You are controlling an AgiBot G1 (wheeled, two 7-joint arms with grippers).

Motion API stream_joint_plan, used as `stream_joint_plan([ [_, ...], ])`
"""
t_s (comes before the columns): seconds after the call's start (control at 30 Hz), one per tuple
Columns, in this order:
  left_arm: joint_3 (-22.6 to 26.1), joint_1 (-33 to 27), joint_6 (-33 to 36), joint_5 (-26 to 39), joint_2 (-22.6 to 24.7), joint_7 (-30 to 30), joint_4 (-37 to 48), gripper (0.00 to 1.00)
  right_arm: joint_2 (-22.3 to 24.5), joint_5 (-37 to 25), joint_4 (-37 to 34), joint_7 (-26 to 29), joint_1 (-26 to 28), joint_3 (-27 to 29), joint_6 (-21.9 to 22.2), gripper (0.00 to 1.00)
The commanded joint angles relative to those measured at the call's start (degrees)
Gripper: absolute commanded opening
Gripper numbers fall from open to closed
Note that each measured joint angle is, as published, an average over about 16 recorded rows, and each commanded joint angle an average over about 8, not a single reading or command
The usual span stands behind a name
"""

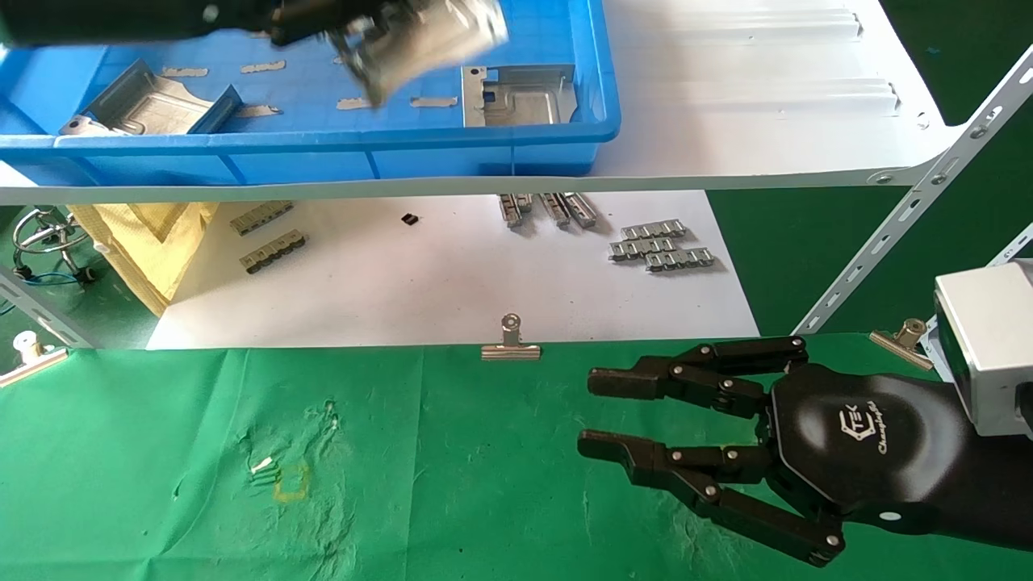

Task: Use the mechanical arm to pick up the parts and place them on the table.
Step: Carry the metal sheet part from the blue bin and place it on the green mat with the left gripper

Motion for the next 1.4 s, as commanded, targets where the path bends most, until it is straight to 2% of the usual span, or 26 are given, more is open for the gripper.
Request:
stream_joint_plan([
  [0.03, -0.4, 0.1, 6.3, -0.6, -1.1, 2.3, -0.7, 0.0, 0.0, 0.0, 0.0, 0.0, 0.0, 0.0, 0.0, 1.0],
  [0.17, 0.0, 1.8, 10.8, -2.8, -3.6, 5.6, -4.5, 0.0, 0.0, 0.0, 0.0, 0.0, 0.0, 0.0, 0.0, 1.0],
  [0.3, 1.9, 6.6, 11.5, -7.5, -8.0, 8.1, -13.1, 0.0, 0.0, 0.0, 0.0, 0.0, 0.0, 0.0, 0.0, 1.0],
  [0.47, 7.0, 15.1, 11.3, -14.9, -16.2, 12.4, -26.4, 0.0, 0.0, 0.0, 0.0, 0.0, 0.0, 0.0, 0.0, 1.0],
  [0.57, 10.6, 19.0, 10.9, -17.1, -20.0, 15.6, -30.0, 0.0, 0.0, 0.0, 0.0, 0.0, 0.0, 0.0, 0.0, 1.0],
  [0.7, 15.8, 22.4, 10.4, -15.4, -22.0, 21.5, -29.4, 0.0, 0.0, 0.0, 0.0, 0.0, 0.0, 0.0, 0.0, 1.0],
  [0.83, 19.9, 24.8, 9.3, -11.7, -21.6, 28.9, -25.7, 0.0, 0.0, 0.0, 0.0, 0.0, 0.0, 0.0, 0.0, 1.0],
  [1.07, 22.2, 27.7, 8.5, -9.4, -19.0, 38.4, -16.0, 0.0, 0.0, 0.0, 0.0, 0.0, 0.0, 0.0, 0.0, 1.0],
  [1.1, 22.2, 28.0, 8.5, -9.6, -18.6, 39.4, -14.8, 0.06, 0.0, 0.0, 0.0, 0.0, 0.0, 0.0, 0.0, 1.0],
  [1.33, 22.2, 28.5, 9.1, -10.8, -16.3, 44.5, -8.7, 0.93, 0.0, 0.0, 0.0, 0.0, 0.0, 0.0, 0.0, 1.0],
  [1.37, 22.3, 28.4, 9.1, -10.8, -16.0, 45.2, -8.0, 1.0, 0.0, 0.0, 0.0, 0.0, 0.0, 0.0, 0.0, 1.0],
  [1.4, 22.3, 28.2, 9.2, -10.8, -15.7, 45.8, -7.4, 1.0, 0.0, 0.0, 0.0, 0.0, 0.0, 0.0, 0.0, 1.0],
])
